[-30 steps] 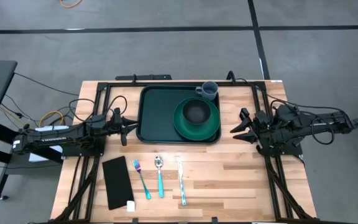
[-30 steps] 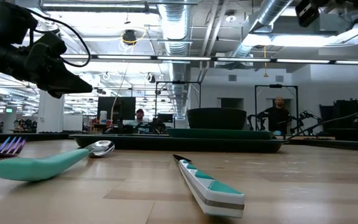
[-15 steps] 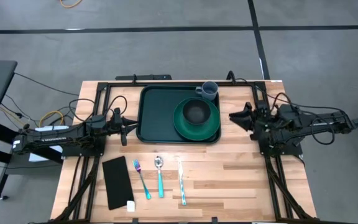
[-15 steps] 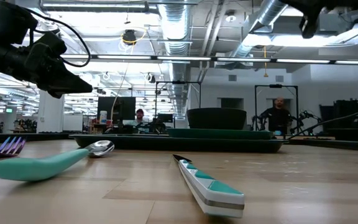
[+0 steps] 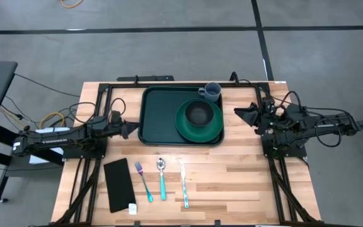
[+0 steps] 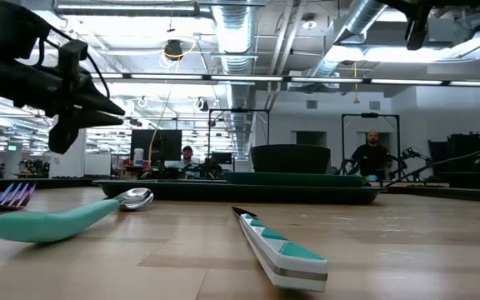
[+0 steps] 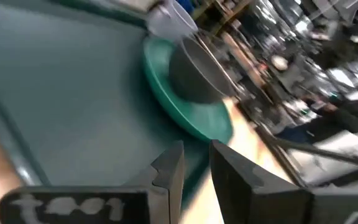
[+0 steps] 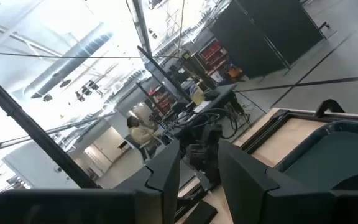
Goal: Set up tray
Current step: Put the black napkin on the black tray to the left of the green plate
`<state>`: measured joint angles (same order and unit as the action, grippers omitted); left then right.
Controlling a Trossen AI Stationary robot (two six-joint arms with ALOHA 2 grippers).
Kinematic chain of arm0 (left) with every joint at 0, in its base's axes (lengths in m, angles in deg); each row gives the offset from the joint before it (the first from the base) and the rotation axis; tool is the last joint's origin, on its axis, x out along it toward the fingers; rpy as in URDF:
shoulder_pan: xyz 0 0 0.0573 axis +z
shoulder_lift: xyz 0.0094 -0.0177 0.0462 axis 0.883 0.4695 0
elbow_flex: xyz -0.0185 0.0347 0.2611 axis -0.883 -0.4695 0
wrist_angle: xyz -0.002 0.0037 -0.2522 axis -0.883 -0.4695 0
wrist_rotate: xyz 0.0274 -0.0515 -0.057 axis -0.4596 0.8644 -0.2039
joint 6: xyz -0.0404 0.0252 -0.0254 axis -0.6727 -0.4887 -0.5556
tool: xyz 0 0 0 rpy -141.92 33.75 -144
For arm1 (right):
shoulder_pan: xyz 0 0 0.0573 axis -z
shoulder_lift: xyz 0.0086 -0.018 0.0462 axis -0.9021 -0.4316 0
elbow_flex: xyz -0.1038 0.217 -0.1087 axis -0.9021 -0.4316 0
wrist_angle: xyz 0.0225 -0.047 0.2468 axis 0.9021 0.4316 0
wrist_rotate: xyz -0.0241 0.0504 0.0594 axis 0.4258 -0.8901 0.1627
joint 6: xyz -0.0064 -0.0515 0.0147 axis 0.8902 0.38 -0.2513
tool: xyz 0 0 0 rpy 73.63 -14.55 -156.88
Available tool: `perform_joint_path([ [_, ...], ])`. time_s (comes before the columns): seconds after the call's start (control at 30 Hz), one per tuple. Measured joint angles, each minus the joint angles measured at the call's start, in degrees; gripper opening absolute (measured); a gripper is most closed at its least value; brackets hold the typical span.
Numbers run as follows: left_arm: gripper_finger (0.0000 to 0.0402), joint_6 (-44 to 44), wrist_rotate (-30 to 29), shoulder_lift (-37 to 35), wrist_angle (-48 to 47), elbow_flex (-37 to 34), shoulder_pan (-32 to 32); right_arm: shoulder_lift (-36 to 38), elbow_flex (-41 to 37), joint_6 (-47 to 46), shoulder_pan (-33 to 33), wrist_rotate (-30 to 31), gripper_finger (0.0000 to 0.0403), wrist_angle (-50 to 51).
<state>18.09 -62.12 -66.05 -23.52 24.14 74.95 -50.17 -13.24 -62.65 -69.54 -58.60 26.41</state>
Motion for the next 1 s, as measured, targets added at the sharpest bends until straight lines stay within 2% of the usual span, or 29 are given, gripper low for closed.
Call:
perform_joint_path([
  [0.07, 0.0067, 2.52, -1.84, -0.02, 0.27, 0.0, 0.02, -0.04, 0.0, 0.02, 0.0, 0.26, 0.0102, 0.0],
  [0.13, 0.0067, 5.4, -1.06, 0.0, 0.56, 0.0, 0.02, -0.48, 0.02, 0.02, 0.0, 0.41, 0.0102, -0.02],
  [0.23, 0.0067, 11.42, 7.18, -0.02, 1.13, 0.6, 0.02, -1.08, 0.02, 0.03, 0.0, 0.39, 0.0102, 0.18],
  [0.3, 0.0067, 14.17, 12.48, 0.02, -1.92, 2.91, -0.02, -1.83, 0.02, 0.04, 0.0, 0.39, 0.0102, 0.48],
  [0.4, 0.0067, 17.64, 14.91, 1.13, -14.86, 9.76, 0.0, -3.28, 0.04, 0.04, 0.0, 0.39, 0.0102, 1.04],
  [0.5, 0.0067, 20.55, 13.15, 4.25, -32.79, 17.67, 0.0, -4.78, 0.04, 0.04, 0.0, 0.36, 0.0102, 1.12],
  [0.6, 0.0067, 17.33, 12.95, 9.01, -39.5, 22.28, -0.04, -6.28, 0.04, 0.07, 0.0, 0.28, 0.0102, 1.84],
  [0.73, 0.0067, 11.41, 20.02, 16.79, -46.7, 26.87, -0.09, -7.73, 0.04, 0.11, 0.02, 0.19, 0.0102, 3.07],
  [0.87, 0.0067, 12.81, 27.15, 24.73, -55.1, 30.23, -1.18, -8.39, 0.02, 0.11, 0.0, 0.17, 0.0102, 4.35],
  [1.0, 0.0067, 16.42, 23.23, 31.87, -63.83, 31.99, -3.69, -8.33, 0.04, 0.15, 0.01, 0.17, 0.0102, 5.04],
])
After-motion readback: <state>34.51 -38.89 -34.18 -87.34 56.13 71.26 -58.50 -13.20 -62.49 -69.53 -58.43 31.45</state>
